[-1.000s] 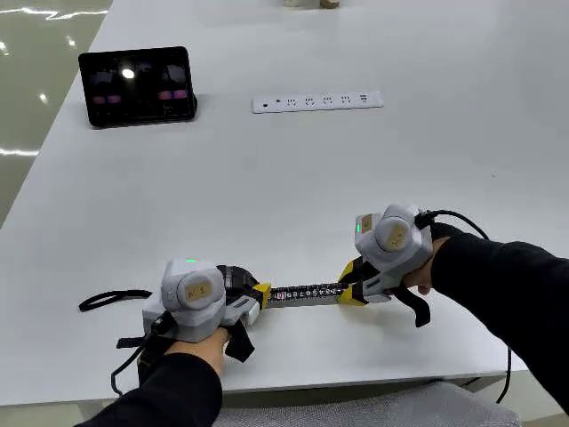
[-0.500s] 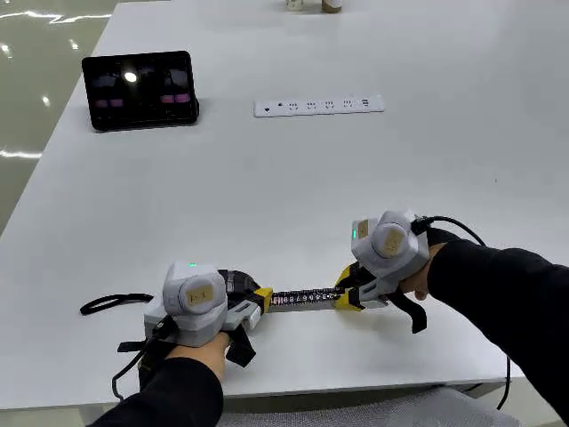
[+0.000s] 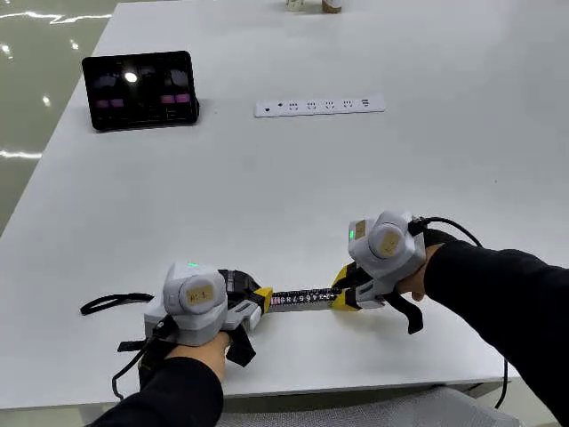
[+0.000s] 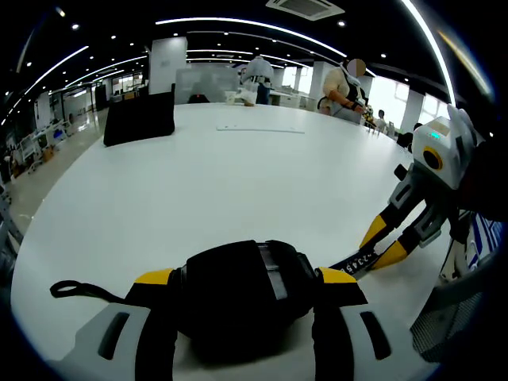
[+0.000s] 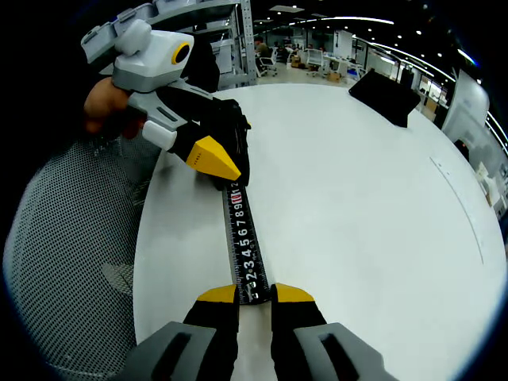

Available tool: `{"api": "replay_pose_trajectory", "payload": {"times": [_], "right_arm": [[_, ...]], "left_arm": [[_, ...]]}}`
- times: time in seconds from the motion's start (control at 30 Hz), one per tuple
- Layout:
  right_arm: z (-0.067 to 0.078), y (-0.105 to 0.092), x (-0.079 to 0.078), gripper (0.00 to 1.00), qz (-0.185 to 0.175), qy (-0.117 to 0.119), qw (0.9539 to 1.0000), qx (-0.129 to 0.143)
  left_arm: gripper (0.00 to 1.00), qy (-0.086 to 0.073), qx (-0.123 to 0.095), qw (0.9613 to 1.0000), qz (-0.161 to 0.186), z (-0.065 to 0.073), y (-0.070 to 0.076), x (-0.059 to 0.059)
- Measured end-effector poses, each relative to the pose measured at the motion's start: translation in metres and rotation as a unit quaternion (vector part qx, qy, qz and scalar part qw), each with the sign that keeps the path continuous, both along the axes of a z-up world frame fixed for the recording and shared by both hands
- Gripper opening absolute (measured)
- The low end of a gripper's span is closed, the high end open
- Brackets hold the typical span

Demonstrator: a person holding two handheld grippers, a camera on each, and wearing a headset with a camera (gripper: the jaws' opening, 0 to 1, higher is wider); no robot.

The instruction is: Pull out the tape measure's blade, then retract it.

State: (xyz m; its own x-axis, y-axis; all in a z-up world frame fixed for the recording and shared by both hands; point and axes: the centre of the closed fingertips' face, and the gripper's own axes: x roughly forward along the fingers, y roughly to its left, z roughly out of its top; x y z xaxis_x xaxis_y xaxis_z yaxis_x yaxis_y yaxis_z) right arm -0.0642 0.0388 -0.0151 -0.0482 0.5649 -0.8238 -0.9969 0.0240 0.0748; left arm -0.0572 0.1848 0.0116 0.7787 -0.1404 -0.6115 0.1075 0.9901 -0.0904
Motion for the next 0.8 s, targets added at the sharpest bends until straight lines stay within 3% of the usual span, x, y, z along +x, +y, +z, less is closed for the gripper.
{"api": "replay_pose_trajectory", "payload": {"times": [0.8], "right_arm": [[-0.0004, 0.0083, -0.0008, 0.12, -0.003, 0.001, 1.0000, 0.006]], "left_arm": [[0.65, 0.001, -0.001, 1.0000, 0.000, -0.0003, 0.0001, 0.0003]]}}
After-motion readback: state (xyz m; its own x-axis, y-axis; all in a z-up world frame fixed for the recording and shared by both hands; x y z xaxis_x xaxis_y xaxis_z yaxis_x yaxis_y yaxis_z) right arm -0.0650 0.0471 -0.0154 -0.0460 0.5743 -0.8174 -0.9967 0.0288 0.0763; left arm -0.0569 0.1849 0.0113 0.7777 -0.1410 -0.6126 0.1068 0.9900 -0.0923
